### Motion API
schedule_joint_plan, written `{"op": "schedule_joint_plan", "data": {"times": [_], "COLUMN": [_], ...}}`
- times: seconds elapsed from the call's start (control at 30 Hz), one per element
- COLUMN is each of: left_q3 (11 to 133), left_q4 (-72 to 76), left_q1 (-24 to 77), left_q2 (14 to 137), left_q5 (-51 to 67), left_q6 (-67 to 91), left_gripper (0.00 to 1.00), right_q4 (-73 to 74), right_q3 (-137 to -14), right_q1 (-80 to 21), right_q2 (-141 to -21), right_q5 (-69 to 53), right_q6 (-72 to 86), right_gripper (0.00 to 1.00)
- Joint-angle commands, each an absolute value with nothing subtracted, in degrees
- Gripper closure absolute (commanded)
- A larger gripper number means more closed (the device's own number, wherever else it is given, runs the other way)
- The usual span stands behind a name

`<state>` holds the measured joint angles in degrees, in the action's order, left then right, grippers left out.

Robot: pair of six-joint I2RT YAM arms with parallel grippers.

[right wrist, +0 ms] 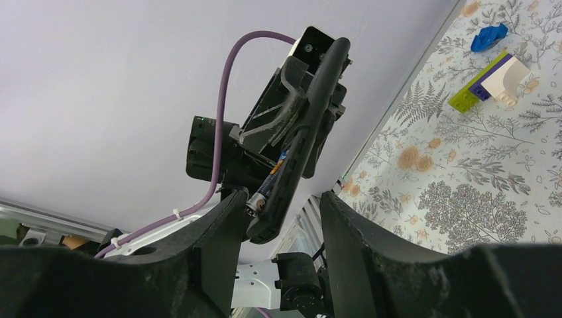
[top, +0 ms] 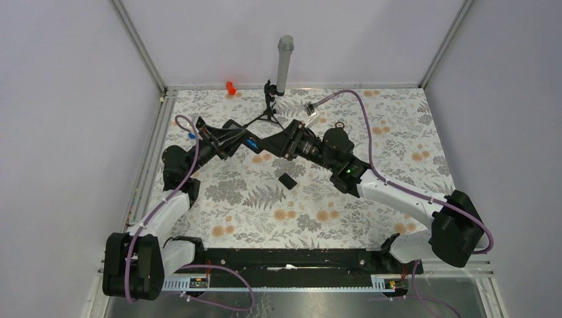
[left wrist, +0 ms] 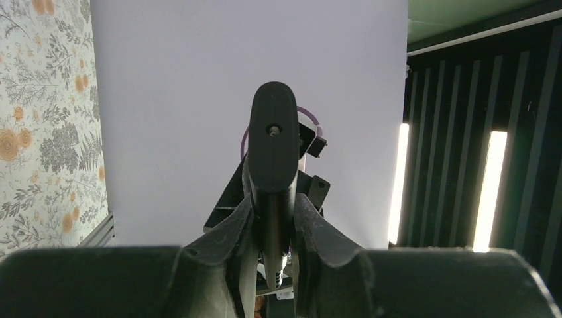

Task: Load the batteries into the remote control

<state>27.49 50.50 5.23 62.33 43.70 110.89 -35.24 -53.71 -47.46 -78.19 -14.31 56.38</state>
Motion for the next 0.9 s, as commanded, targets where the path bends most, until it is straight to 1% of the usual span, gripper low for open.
{"op": "schedule_joint_plan", "data": {"times": [0.0,0.33,0.5,0.67,0.77,0.83,0.87], "left_q3": [28.08,28.08,29.14,29.79,29.72,29.9,30.14], "left_q4": [52.84,50.48,49.02,48.87,48.44,47.13,45.99], "left_q1": [4.88,5.01,5.01,5.01,5.01,5.01,5.01], "left_q2": [59.84,57.41,55.8,55.53,55.3,55.09,54.92], "left_q5": [43.59,45.12,45.6,45.84,46.0,45.99,45.89], "left_q6": [109.79,106.94,104.9,104.38,103.47,101.78,100.15], "left_gripper": [1.0,1.0,1.0,1.0,1.0,1.0,1.0], "right_q4": [-36.46,-36.02,-34.99,-34.8,-34.89,-34.49,-34.38], "right_q3": [-54.89,-55.65,-55.82,-56.07,-56.17,-56.16,-56.14], "right_q1": [-47.37,-47.37,-47.37,-47.37,-47.37,-47.33,-47.18], "right_q2": [-79.32,-80.7,-81.87,-82.81,-83.07,-82.61,-82.4], "right_q5": [-13.56,-13.43,-13.69,-14.13,-14.58,-14.52,-14.69], "right_q6": [58.09,59.88,60.78,61.87,62.09,61.64,61.29], "right_gripper": [0.47,0.5,0.56,0.6,0.59,0.55,0.5]}}
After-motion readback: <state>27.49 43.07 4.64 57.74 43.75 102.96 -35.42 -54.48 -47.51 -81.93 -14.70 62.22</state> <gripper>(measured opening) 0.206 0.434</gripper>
